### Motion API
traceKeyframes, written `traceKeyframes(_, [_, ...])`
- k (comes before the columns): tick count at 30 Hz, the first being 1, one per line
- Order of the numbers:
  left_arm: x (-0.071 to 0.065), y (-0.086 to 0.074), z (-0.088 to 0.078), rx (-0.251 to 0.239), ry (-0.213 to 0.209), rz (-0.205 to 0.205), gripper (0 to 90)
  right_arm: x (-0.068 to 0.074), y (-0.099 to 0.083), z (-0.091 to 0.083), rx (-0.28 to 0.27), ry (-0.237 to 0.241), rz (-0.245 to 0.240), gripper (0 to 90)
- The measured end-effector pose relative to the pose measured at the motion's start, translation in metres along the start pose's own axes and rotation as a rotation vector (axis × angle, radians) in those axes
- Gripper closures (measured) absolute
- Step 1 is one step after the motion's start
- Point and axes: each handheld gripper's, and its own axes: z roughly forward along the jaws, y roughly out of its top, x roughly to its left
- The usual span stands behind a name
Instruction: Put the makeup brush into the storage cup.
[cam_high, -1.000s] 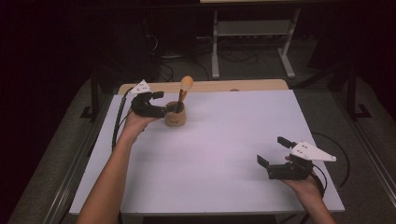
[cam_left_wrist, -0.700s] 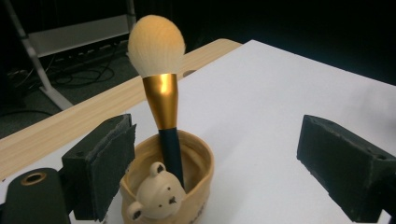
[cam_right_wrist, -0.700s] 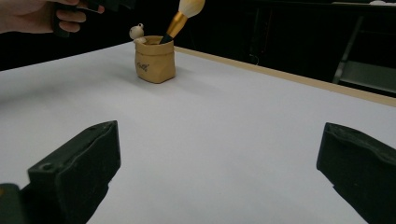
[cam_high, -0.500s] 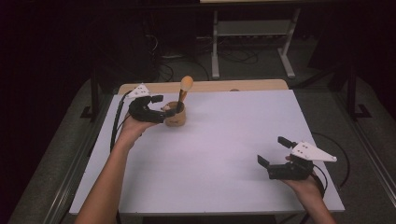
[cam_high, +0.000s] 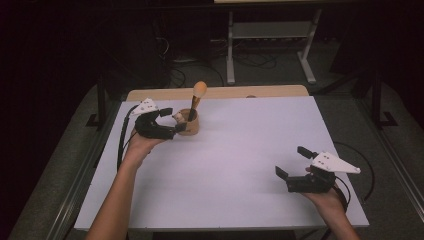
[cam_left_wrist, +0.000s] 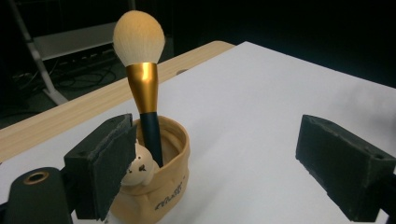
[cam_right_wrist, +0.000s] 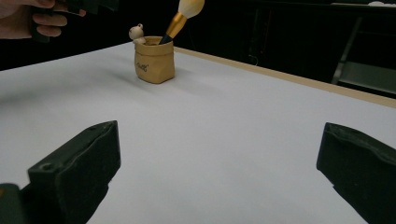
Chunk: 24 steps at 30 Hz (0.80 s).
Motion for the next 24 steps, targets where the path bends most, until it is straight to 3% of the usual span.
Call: traceKeyframes(24, [-0.026,-0.021,-0.024,-0.003,-0.020,0.018,11.4,0.000,-0.001,0.001,0.003,0.007,0.002,0.0])
